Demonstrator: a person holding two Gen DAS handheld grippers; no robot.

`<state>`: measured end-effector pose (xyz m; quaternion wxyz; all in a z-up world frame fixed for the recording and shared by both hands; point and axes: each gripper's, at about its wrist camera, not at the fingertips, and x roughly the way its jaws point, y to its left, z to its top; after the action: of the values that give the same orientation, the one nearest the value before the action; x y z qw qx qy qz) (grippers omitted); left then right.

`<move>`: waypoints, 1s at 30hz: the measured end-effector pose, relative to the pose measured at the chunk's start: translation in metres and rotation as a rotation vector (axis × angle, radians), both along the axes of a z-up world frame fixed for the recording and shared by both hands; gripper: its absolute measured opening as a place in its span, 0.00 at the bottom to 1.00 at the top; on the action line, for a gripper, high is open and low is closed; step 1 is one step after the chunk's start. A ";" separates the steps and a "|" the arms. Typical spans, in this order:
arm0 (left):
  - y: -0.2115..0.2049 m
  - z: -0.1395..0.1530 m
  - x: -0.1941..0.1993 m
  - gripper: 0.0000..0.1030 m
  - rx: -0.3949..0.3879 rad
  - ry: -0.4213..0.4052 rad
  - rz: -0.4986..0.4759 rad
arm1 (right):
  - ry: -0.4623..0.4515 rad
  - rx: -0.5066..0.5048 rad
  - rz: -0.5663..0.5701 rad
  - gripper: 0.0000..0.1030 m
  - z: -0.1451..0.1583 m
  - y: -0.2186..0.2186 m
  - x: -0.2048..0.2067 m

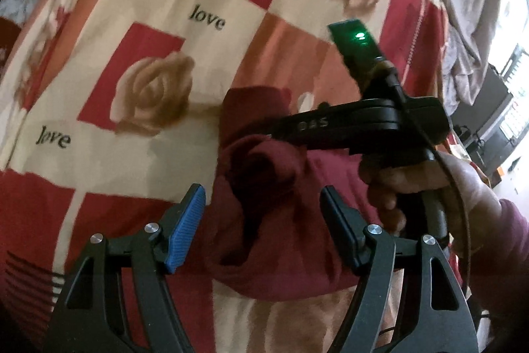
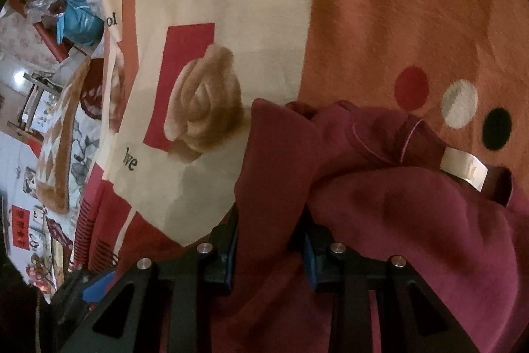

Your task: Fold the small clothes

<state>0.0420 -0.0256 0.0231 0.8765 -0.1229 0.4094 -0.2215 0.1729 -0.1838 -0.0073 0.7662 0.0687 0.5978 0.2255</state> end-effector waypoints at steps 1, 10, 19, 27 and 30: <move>0.000 0.000 0.001 0.75 0.003 0.002 0.004 | 0.001 0.000 -0.001 0.29 0.000 0.000 0.000; -0.006 -0.018 0.009 0.79 0.044 0.071 0.013 | 0.016 0.018 -0.006 0.29 -0.002 -0.001 0.001; -0.004 -0.034 0.013 0.66 -0.005 0.112 0.012 | 0.051 -0.015 -0.009 0.46 -0.006 0.011 0.011; -0.006 -0.031 0.005 0.34 0.005 0.104 -0.014 | -0.012 -0.040 0.016 0.24 -0.003 0.026 0.007; -0.012 -0.018 -0.004 0.26 -0.008 0.071 -0.042 | -0.065 -0.034 0.018 0.22 0.014 0.019 -0.005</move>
<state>0.0381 -0.0372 0.0055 0.8560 -0.1255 0.4420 -0.2371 0.1678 -0.1647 0.0071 0.7843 0.0430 0.5768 0.2244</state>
